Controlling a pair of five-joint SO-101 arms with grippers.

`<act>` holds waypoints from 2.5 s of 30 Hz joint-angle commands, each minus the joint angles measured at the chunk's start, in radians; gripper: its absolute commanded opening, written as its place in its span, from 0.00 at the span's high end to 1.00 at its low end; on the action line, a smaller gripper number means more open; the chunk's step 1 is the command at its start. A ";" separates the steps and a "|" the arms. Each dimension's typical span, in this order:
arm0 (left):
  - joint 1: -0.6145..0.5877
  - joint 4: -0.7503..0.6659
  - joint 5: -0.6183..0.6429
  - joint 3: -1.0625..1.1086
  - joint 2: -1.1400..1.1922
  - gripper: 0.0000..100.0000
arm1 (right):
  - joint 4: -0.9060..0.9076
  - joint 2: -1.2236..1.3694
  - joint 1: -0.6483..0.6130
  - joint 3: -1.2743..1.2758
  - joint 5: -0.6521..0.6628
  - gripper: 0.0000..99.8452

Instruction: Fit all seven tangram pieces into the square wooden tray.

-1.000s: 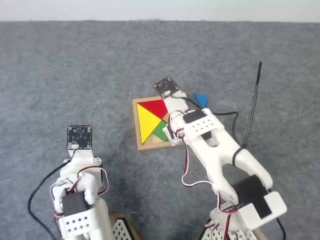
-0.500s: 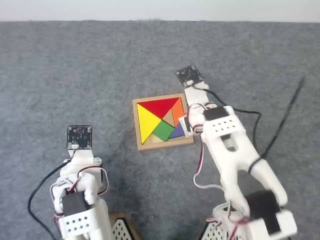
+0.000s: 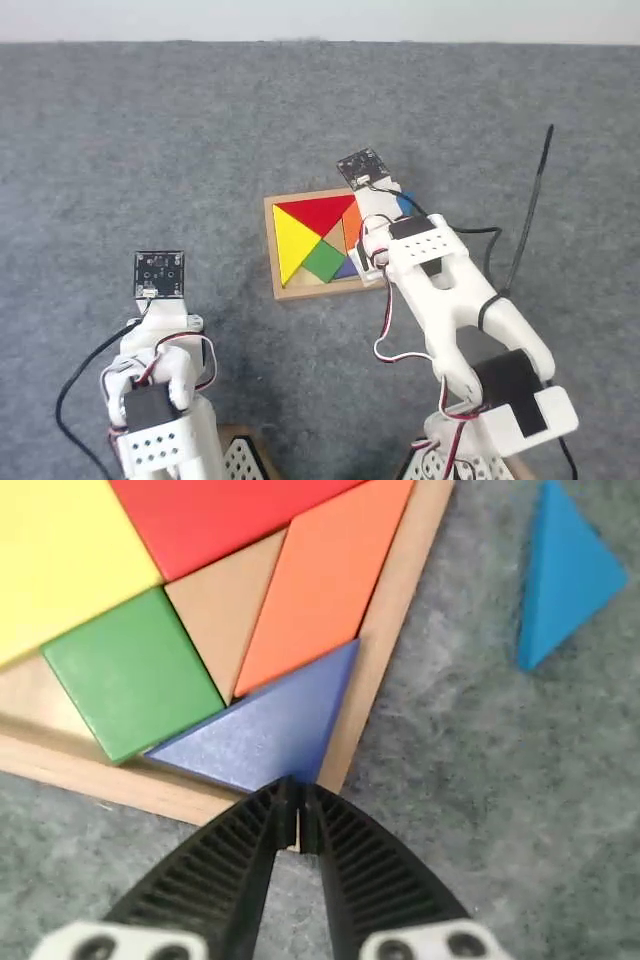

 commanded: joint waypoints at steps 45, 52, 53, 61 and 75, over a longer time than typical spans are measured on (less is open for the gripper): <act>-0.003 0.005 -0.009 -0.008 -0.018 0.98 | 0.349 0.794 0.213 -1.146 0.193 0.81; -0.003 0.005 -0.009 -0.008 -0.018 0.98 | 0.383 0.792 0.228 -1.146 0.193 0.90; -0.003 0.005 -0.009 -0.008 -0.018 0.98 | 0.389 0.792 0.232 -1.146 0.193 0.90; -0.003 0.005 -0.009 -0.008 -0.018 0.98 | 0.397 0.792 0.243 -1.146 0.189 0.89; -0.003 0.005 -0.009 -0.008 -0.018 0.98 | 0.519 0.719 0.260 -1.140 0.155 0.80</act>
